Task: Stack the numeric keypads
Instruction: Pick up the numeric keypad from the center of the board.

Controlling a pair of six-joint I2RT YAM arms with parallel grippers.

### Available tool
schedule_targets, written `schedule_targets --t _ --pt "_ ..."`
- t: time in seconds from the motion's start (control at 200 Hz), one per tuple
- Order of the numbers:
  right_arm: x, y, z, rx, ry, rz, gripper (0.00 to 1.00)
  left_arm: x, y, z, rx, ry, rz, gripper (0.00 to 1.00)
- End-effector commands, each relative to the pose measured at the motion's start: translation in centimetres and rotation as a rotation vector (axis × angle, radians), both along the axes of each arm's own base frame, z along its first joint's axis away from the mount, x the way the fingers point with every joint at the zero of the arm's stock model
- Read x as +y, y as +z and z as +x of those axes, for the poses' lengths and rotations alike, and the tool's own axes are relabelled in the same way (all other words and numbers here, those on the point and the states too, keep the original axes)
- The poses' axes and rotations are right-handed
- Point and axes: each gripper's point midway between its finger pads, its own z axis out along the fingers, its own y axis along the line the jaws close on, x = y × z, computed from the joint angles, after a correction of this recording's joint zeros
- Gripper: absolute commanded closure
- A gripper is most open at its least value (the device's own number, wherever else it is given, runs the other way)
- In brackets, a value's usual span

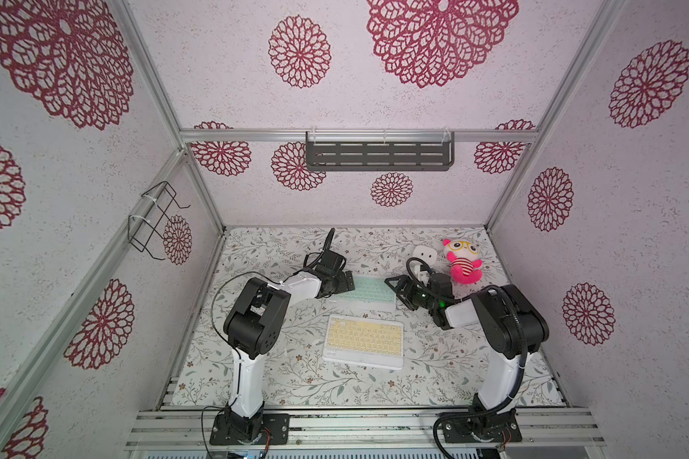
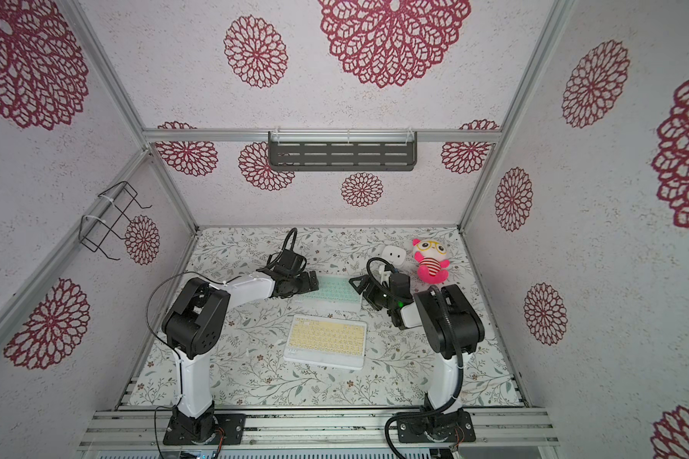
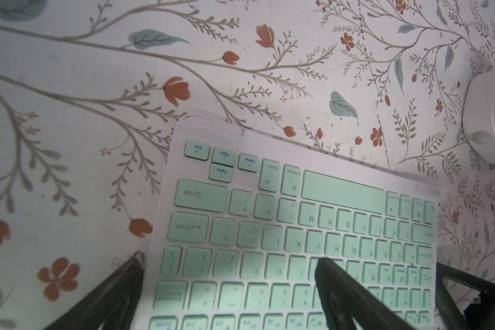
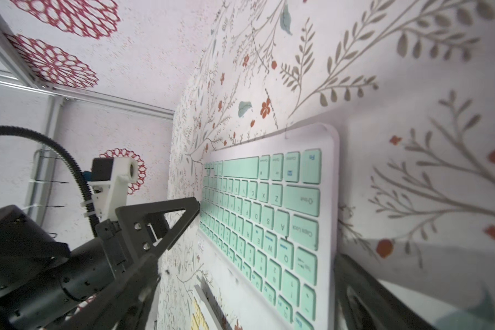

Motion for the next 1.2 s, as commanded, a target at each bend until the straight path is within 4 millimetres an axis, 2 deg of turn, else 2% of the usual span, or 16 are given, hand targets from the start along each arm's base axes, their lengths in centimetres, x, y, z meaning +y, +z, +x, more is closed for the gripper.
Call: schedule_targets --t 0.0,0.29,0.6,0.77,0.835,0.881,1.021,1.196 --pt "6.1 4.2 -5.1 -0.026 0.349 0.237 0.03 -4.3 -8.2 -9.9 0.399 -0.159 -0.128 0.03" --pt "5.2 3.6 -4.5 -0.016 0.307 0.294 0.05 -3.8 -8.4 -9.9 0.401 -0.146 -0.118 0.02" --pt "3.0 1.3 -3.4 -0.011 0.203 0.135 0.11 -3.1 -8.4 -9.8 0.397 -0.132 -0.105 0.03" --pt "1.9 0.6 -2.4 -0.01 0.146 0.008 0.21 -2.7 -8.4 -9.7 0.395 -0.124 -0.101 0.02" --pt "1.7 0.6 -2.1 -0.01 0.135 -0.023 0.3 -2.6 -8.4 -9.6 0.395 -0.123 -0.101 0.02" --pt "1.7 0.8 -1.9 -0.015 0.131 -0.026 0.36 -2.5 -8.4 -9.5 0.392 -0.12 -0.099 0.03" --pt "1.3 1.3 -1.6 -0.019 0.108 -0.018 0.44 -2.1 -8.4 -9.4 0.39 -0.113 -0.097 0.03" --pt "0.7 1.6 -1.3 -0.013 0.077 0.0 0.59 -1.7 -8.2 -9.2 0.384 -0.107 -0.097 0.03"
